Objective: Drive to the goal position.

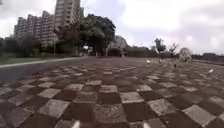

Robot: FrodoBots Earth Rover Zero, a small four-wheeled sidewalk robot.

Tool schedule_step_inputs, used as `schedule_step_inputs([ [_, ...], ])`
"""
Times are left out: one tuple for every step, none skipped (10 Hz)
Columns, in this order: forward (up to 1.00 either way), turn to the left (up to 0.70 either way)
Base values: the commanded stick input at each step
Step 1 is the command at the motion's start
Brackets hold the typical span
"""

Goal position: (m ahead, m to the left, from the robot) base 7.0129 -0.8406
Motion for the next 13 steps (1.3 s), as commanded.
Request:
schedule_step_inputs([
  [0.85,-0.23],
  [0.85,-0.23],
  [0.85,-0.23],
  [0.85,-0.23],
  [0.85,-0.23],
  [0.85,-0.23],
  [0.85,-0.23],
  [0.85,-0.23],
  [0.85,-0.22],
  [0.85,-0.06],
  [0.85,0.09],
  [0.85,0.11],
  [0.85,0.11],
])
